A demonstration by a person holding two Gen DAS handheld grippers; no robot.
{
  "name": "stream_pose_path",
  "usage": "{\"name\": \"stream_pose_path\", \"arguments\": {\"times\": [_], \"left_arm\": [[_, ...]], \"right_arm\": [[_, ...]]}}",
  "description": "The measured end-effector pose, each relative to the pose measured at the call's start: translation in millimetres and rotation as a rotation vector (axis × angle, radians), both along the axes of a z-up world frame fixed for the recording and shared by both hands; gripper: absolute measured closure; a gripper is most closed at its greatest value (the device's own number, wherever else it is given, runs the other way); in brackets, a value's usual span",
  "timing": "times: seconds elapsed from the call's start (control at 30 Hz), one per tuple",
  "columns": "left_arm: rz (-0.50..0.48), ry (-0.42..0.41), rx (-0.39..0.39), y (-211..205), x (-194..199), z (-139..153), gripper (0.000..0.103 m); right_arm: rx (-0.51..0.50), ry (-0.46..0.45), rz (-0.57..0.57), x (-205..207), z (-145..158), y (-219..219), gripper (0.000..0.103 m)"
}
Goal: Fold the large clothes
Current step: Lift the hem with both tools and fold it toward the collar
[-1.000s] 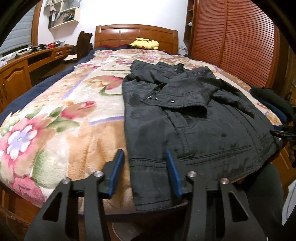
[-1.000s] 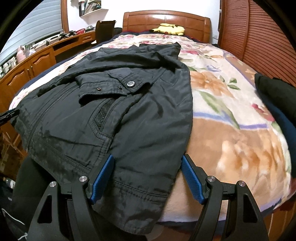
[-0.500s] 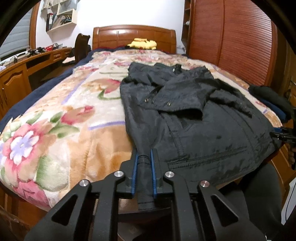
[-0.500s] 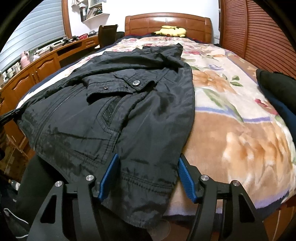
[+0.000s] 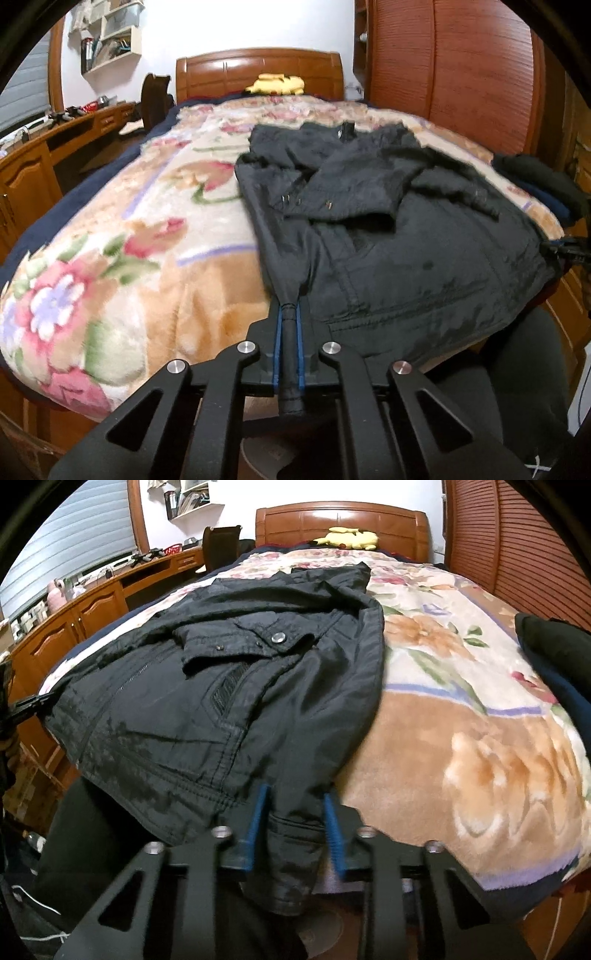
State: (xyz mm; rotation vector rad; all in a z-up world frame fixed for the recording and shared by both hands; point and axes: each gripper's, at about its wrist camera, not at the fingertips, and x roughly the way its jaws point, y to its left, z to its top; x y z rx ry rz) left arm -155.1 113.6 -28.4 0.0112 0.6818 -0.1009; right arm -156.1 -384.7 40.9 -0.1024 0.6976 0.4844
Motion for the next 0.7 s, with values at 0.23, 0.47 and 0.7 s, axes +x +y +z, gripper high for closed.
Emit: {"name": "stream_pose_path", "arguments": {"times": [0.23,0.47,0.7], "left_arm": [[-0.009,-0.1,0.006,-9.8,-5.8,44.5,0.097],[0.0,-0.188,0.008,-8.4,-4.4,89.5,0.097],[-0.021,-0.26,0.013,-5.8,-5.9,133.1,0.097]], "right_arm": [[0.026,-0.143,-0.005,-15.4,33.9,4.4,0.09],[0.064,-0.277,-0.03,-28.6,85.5,-4.4,0.093],[0.086,-0.363,-0.034,-50.6,126.2,-9.6,0.094]]}}
